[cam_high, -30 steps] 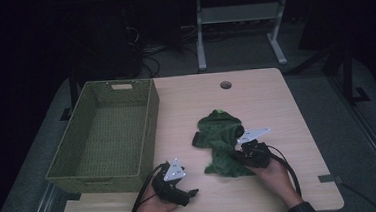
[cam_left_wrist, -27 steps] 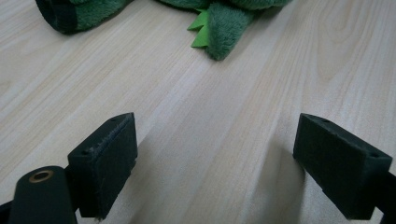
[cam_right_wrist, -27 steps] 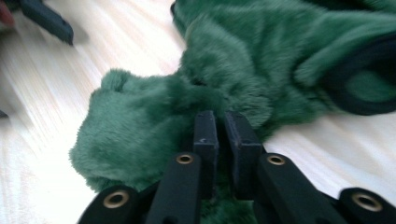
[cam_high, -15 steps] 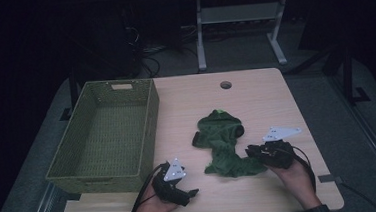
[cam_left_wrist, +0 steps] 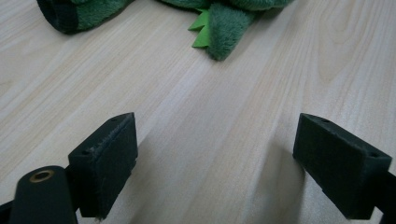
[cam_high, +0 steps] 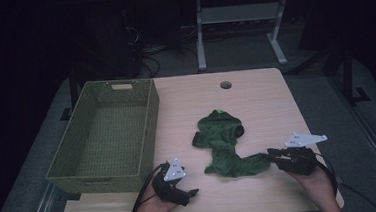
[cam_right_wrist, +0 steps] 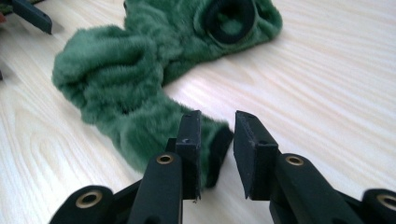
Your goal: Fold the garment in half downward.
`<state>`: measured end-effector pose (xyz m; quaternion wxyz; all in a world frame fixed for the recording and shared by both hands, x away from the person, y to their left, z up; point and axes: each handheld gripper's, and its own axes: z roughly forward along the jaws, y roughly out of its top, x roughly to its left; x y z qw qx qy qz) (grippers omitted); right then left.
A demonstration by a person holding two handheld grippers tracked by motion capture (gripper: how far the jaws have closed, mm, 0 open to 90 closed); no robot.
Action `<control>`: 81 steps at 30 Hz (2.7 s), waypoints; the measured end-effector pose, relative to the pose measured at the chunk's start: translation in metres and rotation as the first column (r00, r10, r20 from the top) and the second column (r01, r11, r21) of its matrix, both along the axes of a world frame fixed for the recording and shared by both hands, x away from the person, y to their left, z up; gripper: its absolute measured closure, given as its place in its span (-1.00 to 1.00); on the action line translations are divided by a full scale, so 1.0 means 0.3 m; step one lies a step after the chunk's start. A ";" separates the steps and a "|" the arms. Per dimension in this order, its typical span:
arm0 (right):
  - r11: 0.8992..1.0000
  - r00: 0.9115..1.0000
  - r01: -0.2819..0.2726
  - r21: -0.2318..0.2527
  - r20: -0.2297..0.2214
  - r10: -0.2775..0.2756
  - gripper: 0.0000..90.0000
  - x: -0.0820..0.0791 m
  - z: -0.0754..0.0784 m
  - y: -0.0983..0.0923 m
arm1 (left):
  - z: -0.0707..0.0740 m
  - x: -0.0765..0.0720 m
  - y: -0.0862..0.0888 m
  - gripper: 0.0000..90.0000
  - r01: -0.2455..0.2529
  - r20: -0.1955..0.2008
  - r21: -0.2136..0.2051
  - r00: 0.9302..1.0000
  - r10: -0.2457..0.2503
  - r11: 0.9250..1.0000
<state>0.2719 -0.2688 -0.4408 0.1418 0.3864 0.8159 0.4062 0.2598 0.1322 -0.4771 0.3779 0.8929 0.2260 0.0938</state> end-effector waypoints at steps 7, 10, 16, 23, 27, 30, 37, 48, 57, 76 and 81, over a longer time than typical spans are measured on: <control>1.000 0.999 0.003 -0.004 -0.033 -0.004 0.54 -0.040 -0.028 -0.041 | 0.000 0.002 0.000 -0.70 0.003 0.000 0.000 1.000 -0.003 1.000; 1.000 0.999 0.004 -0.006 -0.047 -0.004 0.53 -0.057 -0.041 -0.049 | 0.000 0.002 -0.001 -0.70 0.002 0.000 -0.001 1.000 -0.002 1.000; 1.000 0.997 -0.006 -0.005 -0.078 0.006 0.48 -0.073 -0.067 -0.047 | 0.000 0.003 -0.001 -0.70 0.003 0.000 -0.001 1.000 -0.003 1.000; 1.000 0.997 -0.018 -0.001 -0.079 0.018 0.41 -0.057 -0.078 -0.041 | 0.000 0.004 -0.001 -0.70 0.004 0.004 0.001 1.000 -0.004 1.000; 1.000 0.995 -0.023 0.007 -0.101 0.023 0.34 -0.044 -0.088 -0.036 | 0.000 0.005 -0.002 -0.70 0.005 0.004 0.002 1.000 -0.005 1.000; 0.999 0.993 -0.026 0.019 -0.114 0.028 0.35 -0.031 -0.096 -0.036 | 0.000 0.005 -0.002 -0.70 0.005 0.004 0.002 1.000 -0.005 1.000; 0.999 0.991 -0.045 0.031 -0.127 0.048 0.86 -0.024 -0.095 -0.040 | 0.000 0.006 -0.002 -0.70 0.006 0.004 0.002 1.000 -0.006 1.000; 0.996 0.996 -0.076 0.043 -0.044 0.078 0.88 -0.034 -0.030 -0.040 | 0.000 0.007 -0.002 -0.70 0.007 0.003 0.002 1.000 -0.007 1.000; 0.988 0.989 -0.146 0.060 0.021 0.145 0.89 -0.036 0.029 0.009 | 0.000 0.007 -0.002 -0.70 0.008 0.003 0.002 1.000 -0.008 1.000; 0.951 0.946 -0.310 0.005 0.102 0.308 0.88 0.003 0.109 0.197 | 0.000 0.006 -0.004 -0.70 0.005 -0.001 -0.004 1.000 -0.005 1.000; 0.940 0.935 -0.340 0.003 0.104 0.338 0.86 0.020 0.109 0.247 | 0.000 0.006 -0.004 -0.70 0.005 -0.001 -0.004 1.000 -0.005 1.000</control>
